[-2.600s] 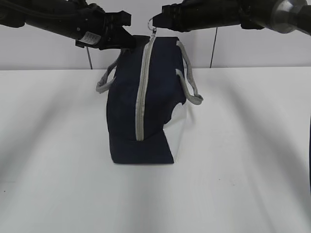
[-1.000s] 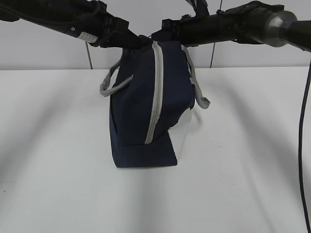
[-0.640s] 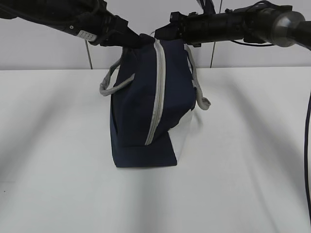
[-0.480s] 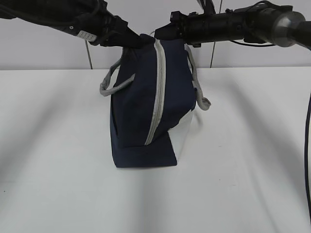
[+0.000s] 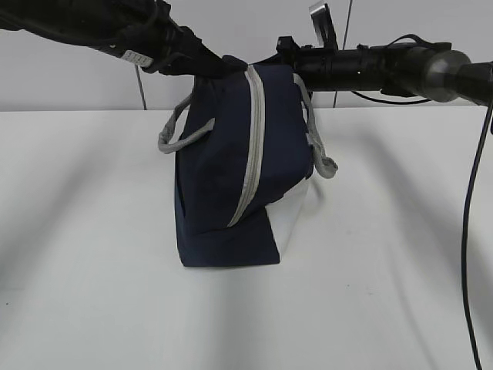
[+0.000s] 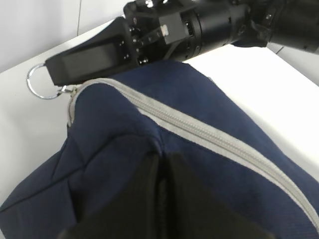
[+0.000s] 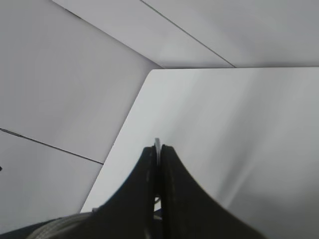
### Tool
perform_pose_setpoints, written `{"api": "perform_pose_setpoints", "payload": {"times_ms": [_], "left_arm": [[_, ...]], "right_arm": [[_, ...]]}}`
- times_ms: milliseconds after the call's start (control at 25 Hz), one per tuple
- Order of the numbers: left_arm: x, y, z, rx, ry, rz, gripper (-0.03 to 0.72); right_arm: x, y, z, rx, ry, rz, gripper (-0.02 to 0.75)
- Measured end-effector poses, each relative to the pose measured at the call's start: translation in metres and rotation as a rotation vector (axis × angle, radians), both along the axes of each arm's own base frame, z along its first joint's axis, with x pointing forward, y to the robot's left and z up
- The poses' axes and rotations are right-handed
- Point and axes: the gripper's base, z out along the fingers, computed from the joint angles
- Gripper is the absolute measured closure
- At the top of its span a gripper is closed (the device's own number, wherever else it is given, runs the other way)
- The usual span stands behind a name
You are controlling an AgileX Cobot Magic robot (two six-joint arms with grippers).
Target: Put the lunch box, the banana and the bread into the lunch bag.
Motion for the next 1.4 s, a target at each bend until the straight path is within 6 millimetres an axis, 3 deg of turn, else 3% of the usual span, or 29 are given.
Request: {"api": "perform_pose_setpoints", "payload": {"times_ms": [640, 1040, 1120, 1200, 1320, 1400], "left_arm": [[-0.001, 0.000, 0.000, 0.002, -0.001, -0.008, 0.668], [-0.004, 0.000, 0.003, -0.008, 0.014, -0.017, 0.668], [-0.004, 0.000, 0.003, -0.015, 0.028, -0.008, 0.662], [-0.004, 0.000, 0.003, -0.021, 0.044, 0.003, 0.633], [-0.004, 0.000, 0.004, -0.032, 0.066, 0.017, 0.537], [-0.003, 0.000, 0.004, -0.037, 0.078, 0.027, 0.449]], "right_arm": [[0.001, 0.000, -0.029, -0.052, 0.029, 0.026, 0.754], [0.004, 0.001, -0.002, -0.104, -0.086, 0.073, 0.740], [0.003, 0.001, -0.003, -0.132, -0.083, 0.083, 0.686], [0.002, 0.001, 0.001, -0.153, -0.082, 0.086, 0.565], [-0.001, 0.000, 0.018, -0.196, -0.116, 0.091, 0.342], [-0.005, -0.001, 0.038, -0.227, -0.156, 0.093, 0.248]]}}
